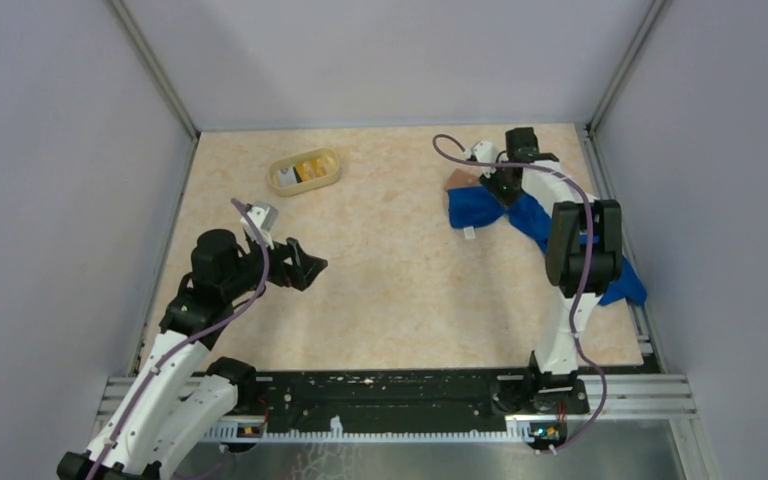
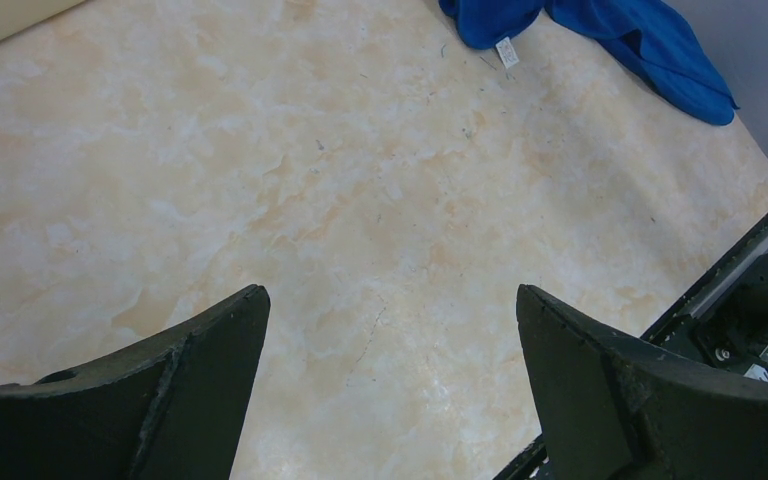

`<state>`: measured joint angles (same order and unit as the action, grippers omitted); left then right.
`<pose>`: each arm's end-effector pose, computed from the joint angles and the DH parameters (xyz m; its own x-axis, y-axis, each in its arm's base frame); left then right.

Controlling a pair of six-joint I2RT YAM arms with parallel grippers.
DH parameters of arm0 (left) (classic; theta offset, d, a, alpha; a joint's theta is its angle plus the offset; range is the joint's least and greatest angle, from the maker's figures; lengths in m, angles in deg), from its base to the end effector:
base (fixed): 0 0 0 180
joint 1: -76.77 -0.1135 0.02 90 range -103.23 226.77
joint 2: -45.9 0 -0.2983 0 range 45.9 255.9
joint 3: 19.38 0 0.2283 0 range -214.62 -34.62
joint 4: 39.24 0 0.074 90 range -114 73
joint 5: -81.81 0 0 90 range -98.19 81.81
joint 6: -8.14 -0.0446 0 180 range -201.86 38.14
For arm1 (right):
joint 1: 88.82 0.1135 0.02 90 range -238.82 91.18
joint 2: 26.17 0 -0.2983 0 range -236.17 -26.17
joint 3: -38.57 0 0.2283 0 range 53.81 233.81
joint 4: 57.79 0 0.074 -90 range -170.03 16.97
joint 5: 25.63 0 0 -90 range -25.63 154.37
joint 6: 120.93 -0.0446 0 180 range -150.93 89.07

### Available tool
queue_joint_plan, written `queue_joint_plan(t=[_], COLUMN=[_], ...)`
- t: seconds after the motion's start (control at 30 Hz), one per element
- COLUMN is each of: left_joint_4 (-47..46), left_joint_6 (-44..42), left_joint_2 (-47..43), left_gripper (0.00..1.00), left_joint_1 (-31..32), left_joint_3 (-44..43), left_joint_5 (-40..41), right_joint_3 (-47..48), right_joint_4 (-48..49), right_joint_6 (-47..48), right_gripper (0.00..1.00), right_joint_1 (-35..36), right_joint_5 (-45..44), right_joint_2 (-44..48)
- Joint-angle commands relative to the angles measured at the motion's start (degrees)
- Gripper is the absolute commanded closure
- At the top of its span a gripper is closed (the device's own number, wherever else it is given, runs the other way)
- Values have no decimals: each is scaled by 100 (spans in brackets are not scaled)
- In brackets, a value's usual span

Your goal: Put the credit cards into the card holder

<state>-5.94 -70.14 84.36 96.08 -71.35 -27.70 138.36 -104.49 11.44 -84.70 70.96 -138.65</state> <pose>0.1060 -0.0529 0.3131 -0.4364 -0.0500 -0.8984 0.5307 0.7920 -0.3018 0.4156 0.0351 0.2372 -0.5468 -0.7106 -0.4428 -0.6743 0.6873 -0.2702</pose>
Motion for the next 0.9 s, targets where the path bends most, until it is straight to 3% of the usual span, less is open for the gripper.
queue_joint_plan(t=[0.0, 0.13, 0.33, 0.47, 0.7, 0.8, 0.87], left_joint_4=[-48, -54, -66, -67, -75, -75, -71], left_joint_6=[-74, -78, -80, -76, -74, -74, -74], left_joint_2=[-82, -118, -126, -130, -127, -137, -137], left_gripper=[1, 1, 1, 1, 1, 1, 1], left_joint_1=[23, 28, 24, 29, 27, 22, 29], left_joint_3=[-47, -43, -37, -33, -32, -26, -27], left_joint_5=[-51, -38, -45, -41, -6, 13, 14], right_joint_3=[506, 661, 974, 1838, 3768, 4968, 4623], right_joint_4=[-214, -207, 1314, 1504, 677, 306, 716], right_joint_6=[52, -177, -855, -1105, -2367, -2736, -2498], right_gripper=[81, 100, 100, 100, 100, 100, 100], right_joint_1=[-94, -270, -761, -869, -860, -827, -716], right_joint_5=[-21, -114, -1652, -2261, -1022, -888, -1280], right_joint_2=[-104, -120, 343, 36, -740, -1354, -1340])
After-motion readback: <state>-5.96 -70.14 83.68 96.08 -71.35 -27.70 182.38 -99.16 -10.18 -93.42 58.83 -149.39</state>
